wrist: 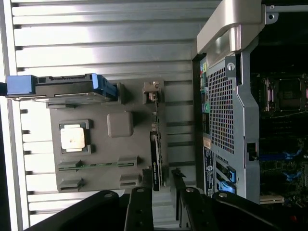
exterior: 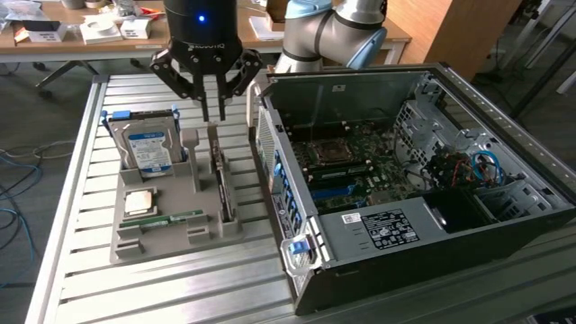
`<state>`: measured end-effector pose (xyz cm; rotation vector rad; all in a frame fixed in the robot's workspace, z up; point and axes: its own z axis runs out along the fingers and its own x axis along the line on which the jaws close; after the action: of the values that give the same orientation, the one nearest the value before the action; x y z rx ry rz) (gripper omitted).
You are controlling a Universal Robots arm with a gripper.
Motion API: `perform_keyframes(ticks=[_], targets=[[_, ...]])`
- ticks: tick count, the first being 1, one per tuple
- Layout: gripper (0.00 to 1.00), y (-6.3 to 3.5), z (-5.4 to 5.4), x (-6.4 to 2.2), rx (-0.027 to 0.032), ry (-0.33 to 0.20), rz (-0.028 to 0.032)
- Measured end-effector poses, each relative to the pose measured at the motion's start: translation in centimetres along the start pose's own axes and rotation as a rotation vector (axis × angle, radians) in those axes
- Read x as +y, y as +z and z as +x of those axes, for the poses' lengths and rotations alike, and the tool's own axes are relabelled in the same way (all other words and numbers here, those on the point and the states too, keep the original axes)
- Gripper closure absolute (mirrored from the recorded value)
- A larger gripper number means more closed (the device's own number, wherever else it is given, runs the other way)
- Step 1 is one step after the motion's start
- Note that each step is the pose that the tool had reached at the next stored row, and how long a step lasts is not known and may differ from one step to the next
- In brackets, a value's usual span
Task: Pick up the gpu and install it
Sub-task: 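Pick up the gpu and move the gpu toward the slot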
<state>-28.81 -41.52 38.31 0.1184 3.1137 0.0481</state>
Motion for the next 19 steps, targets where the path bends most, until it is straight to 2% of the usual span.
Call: perform_keyframes(ticks=[2,3,5,6,7,11,19], targets=[[0.65,0.00,0.0,0.00,0.0000,0.000,0.0000],[0.65,0.00,0.0,0.00,0.0000,0.000,0.0000],[0.53,0.00,0.0,0.00,0.0000,0.000,0.0000],[0.53,0.00,0.0,0.00,0.0000,0.000,0.0000],[0.47,0.00,0.0,0.00,0.0000,0.000,0.0000],[0.47,0.17,0.0,-0.01,-0.0001,0.000,-0.0001],[0.47,1.61,0.0,-0.05,0.0000,0.000,0.0000]])
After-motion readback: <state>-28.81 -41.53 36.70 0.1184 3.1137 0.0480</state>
